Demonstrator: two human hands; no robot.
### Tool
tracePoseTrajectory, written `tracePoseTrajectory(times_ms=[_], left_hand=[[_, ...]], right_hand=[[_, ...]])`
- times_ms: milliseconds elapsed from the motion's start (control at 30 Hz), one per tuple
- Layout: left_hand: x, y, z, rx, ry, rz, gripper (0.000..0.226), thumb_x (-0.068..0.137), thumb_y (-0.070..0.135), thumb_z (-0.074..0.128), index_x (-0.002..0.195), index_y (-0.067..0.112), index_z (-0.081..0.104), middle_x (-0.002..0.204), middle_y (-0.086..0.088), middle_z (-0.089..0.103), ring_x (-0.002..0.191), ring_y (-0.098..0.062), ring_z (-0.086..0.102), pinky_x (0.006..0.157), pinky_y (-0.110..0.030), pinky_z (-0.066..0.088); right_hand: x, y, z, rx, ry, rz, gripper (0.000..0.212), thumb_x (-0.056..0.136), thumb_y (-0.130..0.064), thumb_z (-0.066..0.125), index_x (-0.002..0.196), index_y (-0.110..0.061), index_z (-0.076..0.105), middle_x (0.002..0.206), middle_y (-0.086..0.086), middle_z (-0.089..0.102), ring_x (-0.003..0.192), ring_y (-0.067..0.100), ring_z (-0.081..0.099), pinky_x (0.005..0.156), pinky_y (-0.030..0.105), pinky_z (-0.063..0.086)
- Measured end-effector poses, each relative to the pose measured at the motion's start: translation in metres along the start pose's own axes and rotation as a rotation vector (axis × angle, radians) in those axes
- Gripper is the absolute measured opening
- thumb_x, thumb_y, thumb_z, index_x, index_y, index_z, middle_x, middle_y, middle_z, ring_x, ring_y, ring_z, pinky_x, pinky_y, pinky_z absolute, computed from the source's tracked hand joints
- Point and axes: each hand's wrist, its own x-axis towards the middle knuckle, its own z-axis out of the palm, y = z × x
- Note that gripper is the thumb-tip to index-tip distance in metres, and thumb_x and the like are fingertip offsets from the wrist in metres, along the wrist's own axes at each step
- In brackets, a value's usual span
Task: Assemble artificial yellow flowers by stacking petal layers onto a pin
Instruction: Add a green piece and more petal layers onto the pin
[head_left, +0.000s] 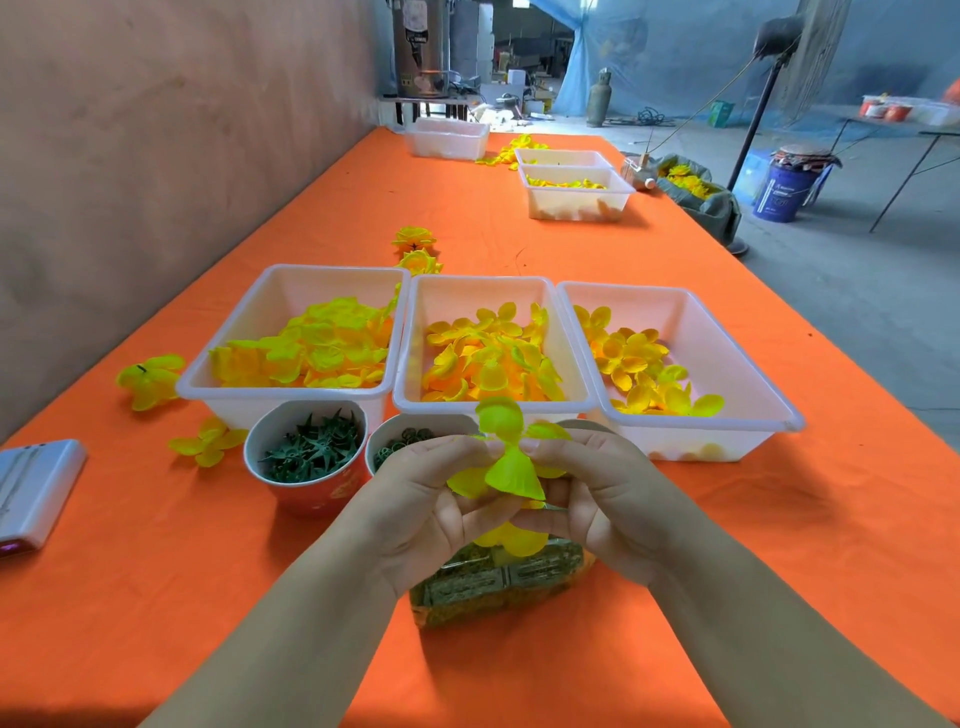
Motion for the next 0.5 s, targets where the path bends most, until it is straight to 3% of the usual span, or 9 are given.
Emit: tracePoseTrajectory(times_ms=[200, 300, 400, 500], left_hand=[[0.0014, 0.0004, -0.0001, 0.01, 0.008, 0.003, 0.009, 0.095, 0.004, 0.057, 0.099, 0.001, 0.064, 0.076, -0.009, 0.075, 0.062, -0.018, 0.073, 0.051, -0.026, 0.057], [0.001, 0.0008, 0.001, 0.019, 0.011, 0.011, 0.008, 0.095, 0.004, 0.057, 0.094, 0.003, 0.065, 0.073, -0.007, 0.075, 0.06, -0.017, 0.073, 0.049, -0.025, 0.056], [-0.001, 0.0007, 0.0056, 0.009, 0.028, 0.012, 0.009, 0.095, 0.0, 0.054, 0.091, 0.001, 0.062, 0.076, -0.011, 0.072, 0.055, -0.015, 0.071, 0.047, -0.024, 0.055], [0.0006, -0.0023, 0.0068, -0.014, 0.027, 0.009, 0.01, 0.096, -0.002, 0.052, 0.092, 0.0, 0.06, 0.087, -0.017, 0.066, 0.051, -0.014, 0.069, 0.045, -0.024, 0.055]], right_hand=[[0.0024, 0.0006, -0.0024, 0.013, -0.001, -0.007, 0.02, 0.083, -0.026, 0.069, 0.098, -0.02, 0.079, 0.104, 0.009, 0.076, 0.089, 0.02, 0.074, 0.071, 0.035, 0.059], [0.0034, 0.0002, -0.0021, 0.01, -0.01, -0.009, 0.013, 0.087, -0.022, 0.067, 0.09, -0.022, 0.08, 0.103, 0.01, 0.076, 0.085, 0.02, 0.074, 0.069, 0.035, 0.058], [0.0052, 0.0028, -0.0017, 0.006, 0.009, -0.011, 0.02, 0.092, -0.016, 0.062, 0.082, -0.02, 0.079, 0.1, 0.013, 0.076, 0.084, 0.024, 0.074, 0.07, 0.037, 0.059], [0.0063, 0.0044, -0.0005, -0.008, 0.044, -0.01, 0.031, 0.091, -0.01, 0.062, 0.066, -0.022, 0.076, 0.084, 0.009, 0.075, 0.076, 0.025, 0.073, 0.067, 0.038, 0.059]])
